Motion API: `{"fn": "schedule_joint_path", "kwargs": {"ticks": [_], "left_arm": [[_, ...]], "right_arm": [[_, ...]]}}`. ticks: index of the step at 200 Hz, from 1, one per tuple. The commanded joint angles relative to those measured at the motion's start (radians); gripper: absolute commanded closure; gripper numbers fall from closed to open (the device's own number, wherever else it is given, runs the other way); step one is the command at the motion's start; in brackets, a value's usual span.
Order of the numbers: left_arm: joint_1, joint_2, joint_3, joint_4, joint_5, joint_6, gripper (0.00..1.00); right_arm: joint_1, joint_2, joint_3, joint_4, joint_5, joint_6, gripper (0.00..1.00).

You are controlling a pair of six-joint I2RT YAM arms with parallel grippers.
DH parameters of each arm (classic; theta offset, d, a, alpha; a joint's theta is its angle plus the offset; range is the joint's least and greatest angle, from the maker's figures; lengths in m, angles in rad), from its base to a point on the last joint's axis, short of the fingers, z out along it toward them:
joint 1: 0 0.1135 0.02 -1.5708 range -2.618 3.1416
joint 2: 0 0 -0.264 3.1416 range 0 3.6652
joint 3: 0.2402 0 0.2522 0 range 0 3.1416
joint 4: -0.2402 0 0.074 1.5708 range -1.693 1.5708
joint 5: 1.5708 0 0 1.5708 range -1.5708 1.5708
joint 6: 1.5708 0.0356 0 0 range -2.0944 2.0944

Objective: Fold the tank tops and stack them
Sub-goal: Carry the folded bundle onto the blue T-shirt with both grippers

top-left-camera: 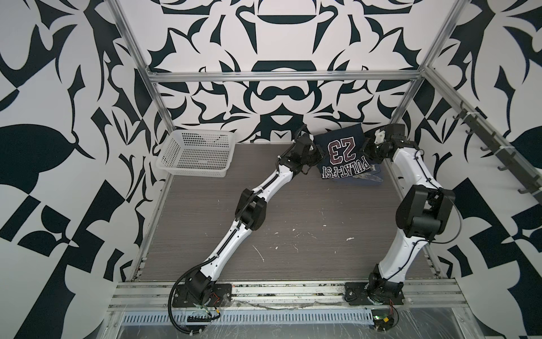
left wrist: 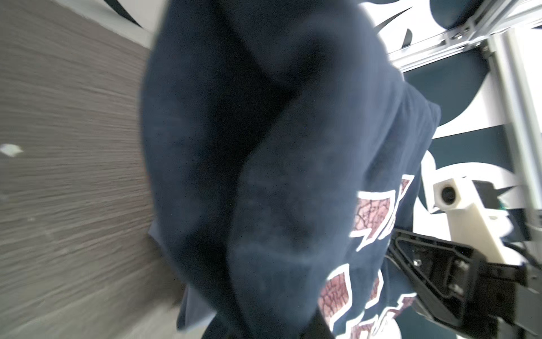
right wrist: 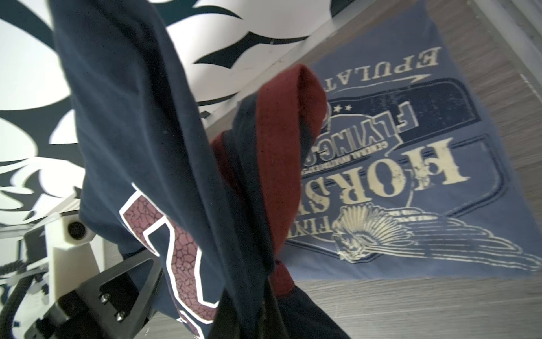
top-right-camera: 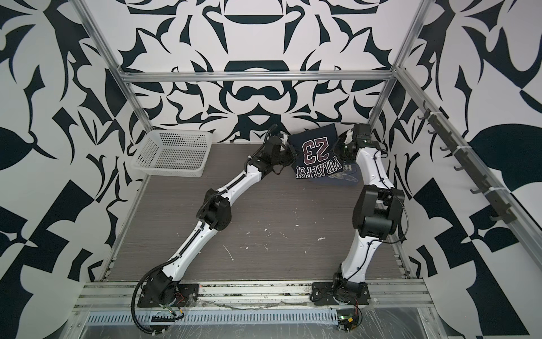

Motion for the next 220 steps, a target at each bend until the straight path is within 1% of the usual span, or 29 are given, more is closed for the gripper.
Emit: {"fn": "schedule_joint_path", "kwargs": {"ticks": [1, 25, 37, 65, 69, 74, 81, 97, 102, 106, 119, 131, 143, 160, 180, 182, 184, 202, 213, 220], "left_arm": [[-0.021, 0.032, 0.074, 0.147, -0.105, 0.008, 0.96], [-0.049, 0.053, 0.076, 0.215, -0.199, 0.058, 0.9], [-0.051, 0.068, 0.085, 0.235, -0.233, 0.06, 0.89], [-0.051, 0.104, 0.099, 0.276, -0.299, 0.076, 0.77], [-0.051, 0.106, 0.1, 0.277, -0.304, 0.077, 0.74], [-0.051, 0.105, 0.094, 0.286, -0.309, 0.078, 0.66], [-0.053, 0.105, 0.086, 0.3, -0.314, 0.084, 0.52], [-0.057, 0.103, 0.084, 0.294, -0.32, 0.103, 0.32], [-0.057, 0.1, 0.075, 0.295, -0.323, 0.103, 0.22], [-0.057, 0.097, 0.069, 0.295, -0.326, 0.104, 0.18], [-0.052, 0.082, 0.048, 0.282, -0.314, 0.107, 0.17], [-0.046, 0.047, -0.001, 0.283, -0.296, 0.113, 0.17], [-0.043, -0.014, -0.097, 0.263, -0.293, 0.134, 0.17], [-0.042, -0.14, -0.284, 0.282, -0.302, 0.17, 0.16], [-0.041, -0.279, -0.465, 0.268, -0.29, 0.22, 0.16], [-0.042, -0.293, -0.487, 0.268, -0.288, 0.222, 0.13], [-0.042, -0.309, -0.505, 0.269, -0.286, 0.225, 0.12], [-0.042, -0.44, -0.697, 0.271, -0.272, 0.245, 0.09], [-0.042, -0.523, -0.813, 0.275, -0.265, 0.267, 0.06], [-0.041, -0.575, -0.883, 0.275, -0.26, 0.283, 0.04]], "right_arm": [[-0.011, -0.019, 0.038, 0.022, 0.066, -0.041, 1.0], [-0.028, -0.015, 0.014, 0.035, 0.097, -0.049, 1.0], [-0.04, -0.012, 0.006, 0.043, 0.107, -0.044, 1.0], [-0.063, -0.002, -0.013, 0.077, 0.137, -0.035, 1.0], [-0.064, 0.0, -0.014, 0.079, 0.147, -0.036, 1.0], [-0.067, 0.003, -0.015, 0.08, 0.16, -0.035, 1.0], [-0.071, 0.007, -0.022, 0.085, 0.176, -0.034, 1.0], [-0.083, 0.018, -0.051, 0.121, 0.202, -0.025, 1.0], [-0.089, 0.025, -0.057, 0.132, 0.202, -0.023, 1.0], [-0.093, 0.033, -0.061, 0.141, 0.199, -0.022, 1.0], [-0.102, 0.07, -0.068, 0.176, 0.183, -0.024, 1.0], [-0.105, 0.115, -0.048, 0.173, 0.178, -0.032, 1.0], [-0.106, 0.153, -0.03, 0.16, 0.198, -0.044, 1.0], [-0.108, 0.189, -0.012, 0.16, 0.204, -0.065, 1.0], [-0.113, 0.232, 0.042, 0.141, 0.208, -0.074, 1.0], [-0.112, 0.236, 0.048, 0.138, 0.21, -0.075, 1.0], [-0.111, 0.24, 0.053, 0.135, 0.213, -0.077, 1.0], [-0.113, 0.272, 0.102, 0.101, 0.254, -0.087, 1.0], [-0.113, 0.284, 0.123, 0.078, 0.279, -0.09, 0.95], [-0.113, 0.286, 0.133, 0.063, 0.295, -0.088, 0.88]]}}
